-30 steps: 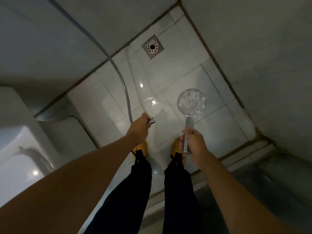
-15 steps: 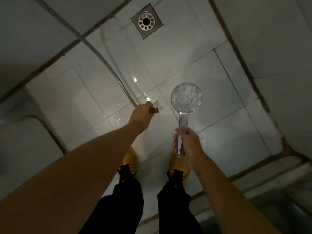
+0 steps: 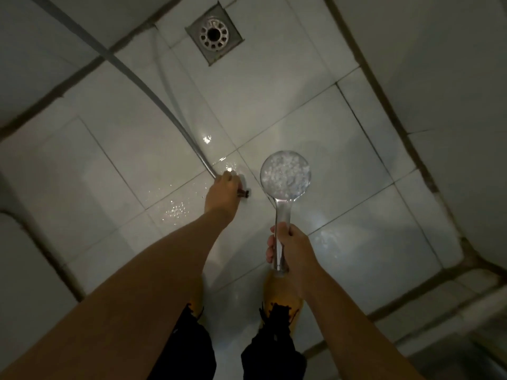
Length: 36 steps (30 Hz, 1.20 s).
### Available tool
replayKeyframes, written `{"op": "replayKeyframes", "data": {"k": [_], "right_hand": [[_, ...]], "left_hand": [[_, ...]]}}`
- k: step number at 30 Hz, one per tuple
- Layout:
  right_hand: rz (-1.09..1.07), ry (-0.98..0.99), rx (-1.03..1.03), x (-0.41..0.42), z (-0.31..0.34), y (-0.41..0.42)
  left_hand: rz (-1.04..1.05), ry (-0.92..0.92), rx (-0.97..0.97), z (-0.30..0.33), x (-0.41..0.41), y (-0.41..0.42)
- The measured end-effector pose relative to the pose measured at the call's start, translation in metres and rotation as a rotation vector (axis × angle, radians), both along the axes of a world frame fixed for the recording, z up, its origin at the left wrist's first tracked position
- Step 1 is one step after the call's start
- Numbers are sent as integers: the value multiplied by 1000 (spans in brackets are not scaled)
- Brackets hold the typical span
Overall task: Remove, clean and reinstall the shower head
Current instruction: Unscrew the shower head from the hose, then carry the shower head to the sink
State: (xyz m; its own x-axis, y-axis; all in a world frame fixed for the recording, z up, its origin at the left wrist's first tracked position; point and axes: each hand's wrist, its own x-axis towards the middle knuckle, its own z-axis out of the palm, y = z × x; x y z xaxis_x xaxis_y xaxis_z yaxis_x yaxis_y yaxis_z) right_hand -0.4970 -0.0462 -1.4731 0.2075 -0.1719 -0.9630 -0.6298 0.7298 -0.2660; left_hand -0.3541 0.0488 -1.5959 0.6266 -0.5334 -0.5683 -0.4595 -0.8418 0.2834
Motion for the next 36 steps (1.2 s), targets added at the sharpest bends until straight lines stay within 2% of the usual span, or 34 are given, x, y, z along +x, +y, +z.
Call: {"op": "replayKeyframes", "data": {"k": [6,10,13,19,24,29,33,36], "right_hand": [[27,8,-18,-2,1,-7],[-37,45,3,-3,23,-5],[-103,65,28,-1,59,-2],[64,46,-61,11,205,-6],[171,-77,-138,30,366,-17],[186,-192,-144,48,530,-16],[148,-271,-118,61,636,-7],[207,-348,-178,63,694,10]], "left_hand": [[-50,-32,37,-7,-2,-4],[159,90,-114,28,-1,-2],[328,231,-267,84,1,2],[413,224,-482,271,22,15],[599,168,-622,467,30,29],[665,145,-746,660,30,36],[658,28,-861,778,27,44],[708,-30,-916,841,16,64]]}}
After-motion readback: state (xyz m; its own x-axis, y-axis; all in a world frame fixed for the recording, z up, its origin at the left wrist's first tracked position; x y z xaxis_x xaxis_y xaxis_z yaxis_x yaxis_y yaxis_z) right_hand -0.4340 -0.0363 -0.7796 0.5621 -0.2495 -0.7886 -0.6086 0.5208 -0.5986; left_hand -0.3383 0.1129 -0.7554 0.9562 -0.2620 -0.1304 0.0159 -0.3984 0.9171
